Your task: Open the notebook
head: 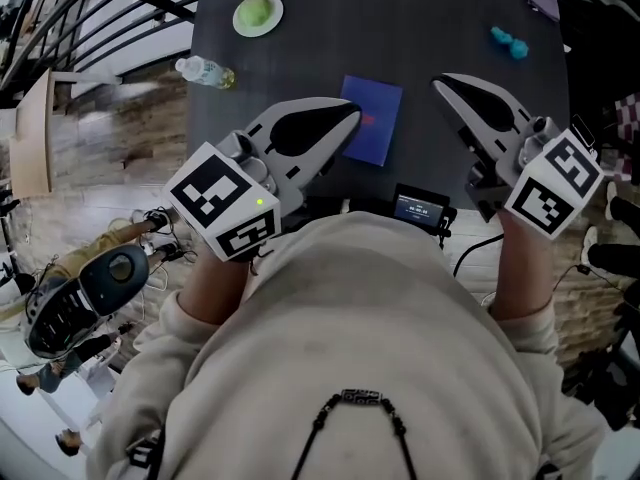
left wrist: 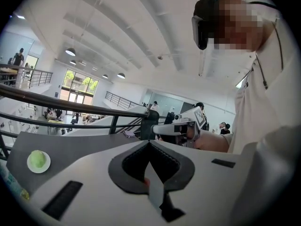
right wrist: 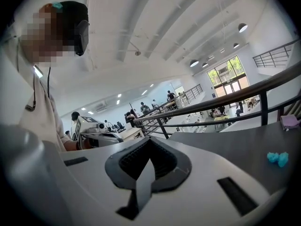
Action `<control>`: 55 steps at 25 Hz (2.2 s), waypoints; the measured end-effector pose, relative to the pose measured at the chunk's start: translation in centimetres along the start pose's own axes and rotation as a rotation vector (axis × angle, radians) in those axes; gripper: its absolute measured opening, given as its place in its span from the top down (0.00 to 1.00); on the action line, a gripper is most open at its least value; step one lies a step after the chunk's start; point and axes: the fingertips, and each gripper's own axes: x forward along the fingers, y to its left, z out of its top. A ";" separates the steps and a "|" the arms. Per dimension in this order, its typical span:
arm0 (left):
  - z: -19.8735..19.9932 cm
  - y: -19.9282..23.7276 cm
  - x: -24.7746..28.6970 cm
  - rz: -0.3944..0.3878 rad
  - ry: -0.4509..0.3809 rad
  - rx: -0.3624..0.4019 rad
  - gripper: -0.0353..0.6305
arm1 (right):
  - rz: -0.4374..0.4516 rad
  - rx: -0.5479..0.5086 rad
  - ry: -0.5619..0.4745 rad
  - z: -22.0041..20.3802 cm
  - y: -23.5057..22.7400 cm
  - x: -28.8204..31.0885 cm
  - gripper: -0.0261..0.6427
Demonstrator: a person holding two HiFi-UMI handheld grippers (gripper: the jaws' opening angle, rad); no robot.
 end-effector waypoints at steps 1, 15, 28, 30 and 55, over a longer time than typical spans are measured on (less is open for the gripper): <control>-0.1 0.1 0.2 -0.004 0.002 0.001 0.94 | -0.004 0.005 0.000 -0.2 -0.2 0.0 0.94; 3.1 -0.4 1.0 -0.130 -0.006 0.087 0.94 | -0.116 0.009 -0.083 1.6 0.3 -2.2 0.94; 3.0 2.2 -0.2 -0.145 -0.007 0.081 0.94 | -0.131 0.002 -0.074 1.9 0.8 0.8 0.94; 3.1 3.2 -0.4 -0.149 0.000 0.067 0.94 | -0.137 0.013 -0.062 2.1 0.5 1.8 0.94; -6.7 9.7 2.0 -0.142 0.195 -0.065 0.94 | -0.265 0.198 0.083 -6.9 -6.4 5.1 0.94</control>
